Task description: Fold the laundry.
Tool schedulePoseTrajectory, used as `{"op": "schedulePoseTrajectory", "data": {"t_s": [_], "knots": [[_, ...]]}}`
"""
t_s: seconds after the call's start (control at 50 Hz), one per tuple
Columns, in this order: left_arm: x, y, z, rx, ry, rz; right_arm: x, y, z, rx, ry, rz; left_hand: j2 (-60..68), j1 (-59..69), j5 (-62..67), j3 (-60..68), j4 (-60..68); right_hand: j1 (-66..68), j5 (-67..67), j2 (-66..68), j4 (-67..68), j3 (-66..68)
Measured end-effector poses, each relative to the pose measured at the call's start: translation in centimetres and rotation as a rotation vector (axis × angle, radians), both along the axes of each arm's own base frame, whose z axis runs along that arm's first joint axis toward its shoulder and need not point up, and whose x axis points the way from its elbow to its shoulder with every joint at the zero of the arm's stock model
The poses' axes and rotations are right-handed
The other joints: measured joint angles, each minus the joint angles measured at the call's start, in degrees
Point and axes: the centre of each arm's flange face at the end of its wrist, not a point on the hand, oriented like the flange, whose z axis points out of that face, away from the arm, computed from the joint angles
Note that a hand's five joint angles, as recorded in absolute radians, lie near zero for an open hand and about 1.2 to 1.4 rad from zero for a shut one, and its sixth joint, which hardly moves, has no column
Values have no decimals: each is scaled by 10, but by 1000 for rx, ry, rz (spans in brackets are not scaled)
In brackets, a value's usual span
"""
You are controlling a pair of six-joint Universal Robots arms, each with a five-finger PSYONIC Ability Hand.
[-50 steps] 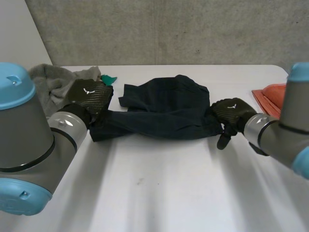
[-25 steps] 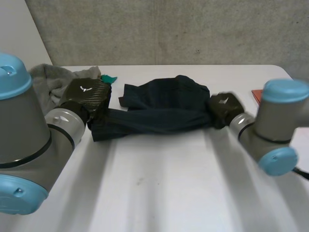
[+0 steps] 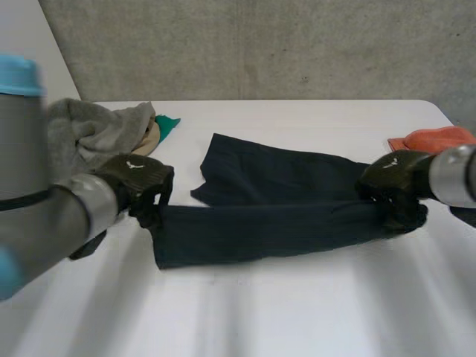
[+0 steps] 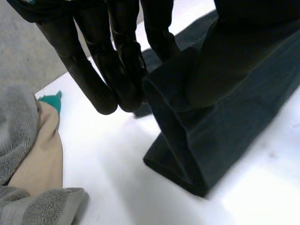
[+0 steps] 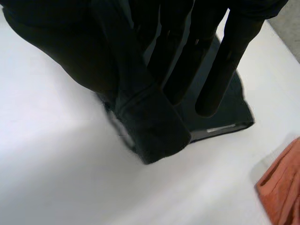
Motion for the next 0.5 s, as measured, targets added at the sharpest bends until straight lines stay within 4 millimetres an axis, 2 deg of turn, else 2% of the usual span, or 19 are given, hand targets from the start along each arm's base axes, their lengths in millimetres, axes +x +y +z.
{"op": "schedulePoseTrajectory", "data": {"t_s": [0.06, 0.08, 0.1, 0.12, 0.14, 0.16, 0.18, 0.2, 0.24, 0.28, 0.3, 0.36, 0.4, 0.44, 0.5], "knots": [[-11, -26, -6, -71, 0, 28, 8, -17, -3, -75, -13, -14, 0, 0, 0, 0, 0, 0, 0, 0, 0, 0], [-11, -26, -6, -71, 0, 28, 8, -17, -3, -75, -13, -14, 0, 0, 0, 0, 0, 0, 0, 0, 0, 0], [-16, -38, -4, -122, 15, 41, 13, -29, 0, -146, -33, -28, 0, 0, 0, 0, 0, 0, 0, 0, 0, 0], [-16, -38, -4, -122, 15, 41, 13, -29, 0, -146, -33, -28, 0, 0, 0, 0, 0, 0, 0, 0, 0, 0], [-24, -60, 15, -253, 74, 64, 22, -51, 19, -316, -99, -63, 0, 0, 0, 0, 0, 0, 0, 0, 0, 0], [-28, -71, 31, -335, 119, 73, 23, -55, 23, -347, -113, -69, 0, 0, 0, 0, 0, 0, 0, 0, 0, 0], [-33, -82, 57, -459, 194, 81, 30, -72, 54, -541, -216, -102, 0, 0, 0, 0, 0, 0, 0, 0, 0, 0], [-34, -89, 80, -557, 255, 83, 33, -77, 68, -619, -264, -112, 1, 0, 0, 0, 0, 0, 0, 0, 0, 0], [-35, -95, 114, -701, 347, 82, 36, -85, 98, -773, -370, -125, 1, 0, 0, 0, 0, 0, 0, 0, 0, 0], [-32, -97, 161, -897, 471, 78, 38, -88, 135, -957, -507, -123, 1, 0, 0, 0, 0, 0, 0, 0, 0, 0], [-30, -97, 177, -965, 512, 78, 38, -88, 149, -1022, -557, -116, 1, 0, 0, 0, 0, 0, 0, 0, 0, 0], [-24, -94, 207, -1089, 588, 83, 38, -85, 174, -1149, -656, -90, 1, 0, 0, 0, 0, 0, 3, 0, 0, 0], [-21, -95, 213, -1110, 603, 90, 38, -84, 180, -1183, -685, -76, 1, 0, 0, 0, 0, 0, 3, 0, 0, 0], [-18, -97, 210, -1095, 600, 102, 39, -83, 180, -1189, -696, -67, 1, 0, 0, 0, 0, 0, 3, 0, 0, 0], [-14, -103, 191, -1019, 573, 125, 41, -87, 168, -1148, -684, -63, 1, 0, 0, 0, 0, 0, 3, 0, 0, 0]]}}
